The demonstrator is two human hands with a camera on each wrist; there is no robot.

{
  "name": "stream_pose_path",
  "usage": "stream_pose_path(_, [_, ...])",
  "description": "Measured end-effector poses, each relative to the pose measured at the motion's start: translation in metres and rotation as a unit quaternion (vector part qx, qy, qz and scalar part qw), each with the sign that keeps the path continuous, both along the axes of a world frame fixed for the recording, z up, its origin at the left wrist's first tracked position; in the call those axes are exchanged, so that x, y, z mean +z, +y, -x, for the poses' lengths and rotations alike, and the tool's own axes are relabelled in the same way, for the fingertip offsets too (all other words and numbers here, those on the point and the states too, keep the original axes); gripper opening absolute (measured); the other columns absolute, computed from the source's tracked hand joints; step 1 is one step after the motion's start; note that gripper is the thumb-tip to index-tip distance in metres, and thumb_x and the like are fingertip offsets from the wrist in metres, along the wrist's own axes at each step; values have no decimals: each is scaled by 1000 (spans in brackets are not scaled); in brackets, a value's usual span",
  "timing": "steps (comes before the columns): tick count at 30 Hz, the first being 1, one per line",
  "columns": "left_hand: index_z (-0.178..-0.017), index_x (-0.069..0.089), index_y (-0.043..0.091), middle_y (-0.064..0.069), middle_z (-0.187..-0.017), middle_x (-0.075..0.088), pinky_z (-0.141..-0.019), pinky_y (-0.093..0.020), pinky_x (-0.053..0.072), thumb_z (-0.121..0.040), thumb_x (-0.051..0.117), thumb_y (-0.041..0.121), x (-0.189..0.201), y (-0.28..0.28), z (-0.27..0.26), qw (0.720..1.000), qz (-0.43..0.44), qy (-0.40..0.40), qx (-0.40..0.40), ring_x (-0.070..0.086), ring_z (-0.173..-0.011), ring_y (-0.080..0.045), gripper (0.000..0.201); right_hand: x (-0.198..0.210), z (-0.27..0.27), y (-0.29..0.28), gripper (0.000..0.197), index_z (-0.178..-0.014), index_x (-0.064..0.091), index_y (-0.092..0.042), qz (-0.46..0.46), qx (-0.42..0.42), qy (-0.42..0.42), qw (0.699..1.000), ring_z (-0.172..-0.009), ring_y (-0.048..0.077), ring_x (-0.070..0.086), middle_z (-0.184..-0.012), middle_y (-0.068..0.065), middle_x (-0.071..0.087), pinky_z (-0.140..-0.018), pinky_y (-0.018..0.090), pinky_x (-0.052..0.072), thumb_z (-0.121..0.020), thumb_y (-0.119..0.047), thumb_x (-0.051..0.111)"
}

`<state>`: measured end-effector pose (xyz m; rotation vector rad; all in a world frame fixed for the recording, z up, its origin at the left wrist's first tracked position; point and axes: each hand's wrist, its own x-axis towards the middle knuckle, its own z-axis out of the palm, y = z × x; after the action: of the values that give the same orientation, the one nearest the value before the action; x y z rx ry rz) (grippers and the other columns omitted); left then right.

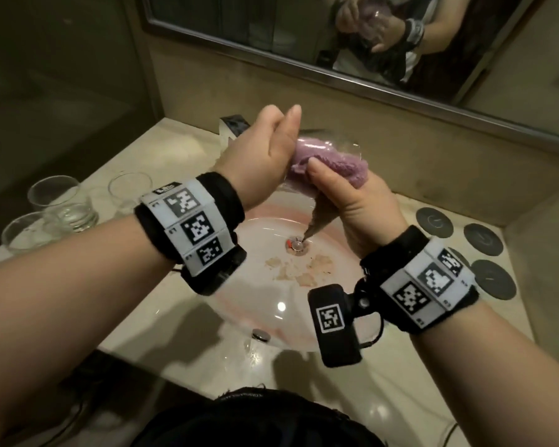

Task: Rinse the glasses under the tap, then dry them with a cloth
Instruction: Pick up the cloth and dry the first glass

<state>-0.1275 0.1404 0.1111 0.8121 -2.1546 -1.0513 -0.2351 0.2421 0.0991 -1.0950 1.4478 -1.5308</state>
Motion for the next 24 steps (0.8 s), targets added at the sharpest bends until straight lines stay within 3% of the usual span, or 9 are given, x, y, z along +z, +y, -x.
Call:
stream_pose_path(2, [-97,41,16,0,-77,51,-76,-45,51,-98,17,50,-3,-4,0,999,42,-11,-16,58,-79,-22,41,3,-1,-1,27,-104,69,-17,-35,5,16,999,-73,51,61,-92,37,61,-48,31,50,-81,-31,69])
stream_pose_path(4, [-103,41,15,-2,-82,53,-69,-36,50,-94,15,56,-9,-12,1,999,-28,-7,-30,57,-76,-16,50,8,3,-1,25,-103,67,-13,-48,-9,70,996,-53,28,60,-68,17,63,-47,30,52,-83,-28,69])
stream_pose_path(6, [-109,48,15,-6,-88,56,-58,-28,47,-90,11,67,-12,-19,1,972,-227,19,-63,55,-70,-13,66,11,7,-1,7,-90,68,-27,-23,3,237,971,-70,14,64,-66,-7,63,-88,39,51,-84,-30,66])
stream_pose_path(8, [-113,57,11,-7,-83,56,-47,-19,40,-84,6,77,-13,-24,-1,906,-409,17,-105,50,-61,-12,88,9,12,-3,1,-82,61,-42,-3,8,445,895,-103,5,60,-80,-16,68,-117,40,-4,-82,-42,62])
stream_pose_path(11, [-122,57,8,-8,-76,55,-37,-12,26,-85,9,76,-13,-23,-1,866,-481,16,-136,43,-51,-11,92,9,17,-5,19,-91,65,-38,50,15,539,841,-104,7,63,-79,-10,72,-111,38,-21,-81,-50,54])
stream_pose_path(18, [-118,57,-1,-7,-68,51,-36,-15,31,-95,19,63,-13,-19,9,913,-397,64,-71,45,-47,-14,78,4,12,-3,4,-83,61,-42,30,-17,450,892,-107,0,58,-81,-22,66,-116,41,-12,-84,-45,60])
stream_pose_path(20, [-112,55,8,-4,-77,56,-49,-23,43,-95,20,61,-12,-11,10,957,-286,38,-38,52,-62,-17,66,4,5,0,8,-85,66,-34,9,-1,284,959,-84,7,65,-66,-10,65,-111,46,28,-90,-34,59])
stream_pose_path(21, [-107,49,13,-2,-82,56,-58,-27,47,-97,22,56,-11,-7,10,980,-195,34,-24,55,-70,-16,52,6,2,0,13,-94,69,-23,3,3,154,988,-78,19,67,-69,5,68,-91,46,47,-92,-30,59])
stream_pose_path(24, [-104,39,18,10,-80,48,-62,-21,40,-96,25,44,-15,-1,10,997,53,38,-37,50,-70,-2,30,5,3,-4,33,-111,67,-9,-18,-29,-46,998,-96,32,67,-102,17,70,-85,54,53,-87,-32,63])
